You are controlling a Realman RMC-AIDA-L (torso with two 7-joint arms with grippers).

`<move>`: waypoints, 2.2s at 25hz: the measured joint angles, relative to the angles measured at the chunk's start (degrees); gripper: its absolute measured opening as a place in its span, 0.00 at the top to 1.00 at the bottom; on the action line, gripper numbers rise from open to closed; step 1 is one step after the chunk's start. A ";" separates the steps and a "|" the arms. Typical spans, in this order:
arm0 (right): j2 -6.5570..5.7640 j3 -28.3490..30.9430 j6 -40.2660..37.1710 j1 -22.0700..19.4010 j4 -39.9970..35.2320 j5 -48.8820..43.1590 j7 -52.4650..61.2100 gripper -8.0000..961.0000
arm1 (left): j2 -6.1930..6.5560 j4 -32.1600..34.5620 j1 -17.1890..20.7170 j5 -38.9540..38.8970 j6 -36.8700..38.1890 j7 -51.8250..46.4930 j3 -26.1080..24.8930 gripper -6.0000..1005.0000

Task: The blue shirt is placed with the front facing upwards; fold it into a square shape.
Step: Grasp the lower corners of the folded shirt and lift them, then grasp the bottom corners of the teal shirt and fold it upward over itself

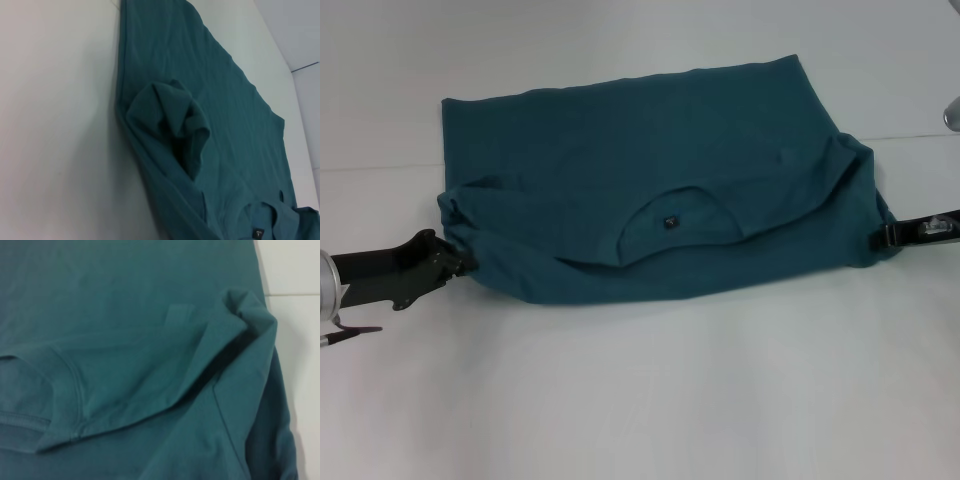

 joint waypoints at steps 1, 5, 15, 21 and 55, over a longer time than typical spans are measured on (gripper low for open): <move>0.00 0.06 -0.12 0.04 -0.07 0.02 -0.02 0.65 | 0.00 0.00 0.02 0.00 0.01 0.00 0.00 0.98; -0.17 -0.09 -0.60 0.20 -0.10 0.03 0.11 0.82 | 0.00 0.00 0.05 0.00 0.15 0.00 0.00 0.98; -0.43 1.49 -11.00 -0.98 -7.64 -0.10 0.66 0.95 | 0.54 2.11 0.77 0.79 5.75 0.64 0.87 0.98; -0.13 2.12 -26.82 -4.36 -20.55 -0.34 3.39 0.95 | 1.54 9.80 4.21 4.78 16.71 -0.89 1.37 0.98; -0.28 15.09 -60.27 -17.16 -27.25 0.50 1.52 0.95 | 1.12 20.58 15.21 15.56 46.12 1.14 -2.27 0.98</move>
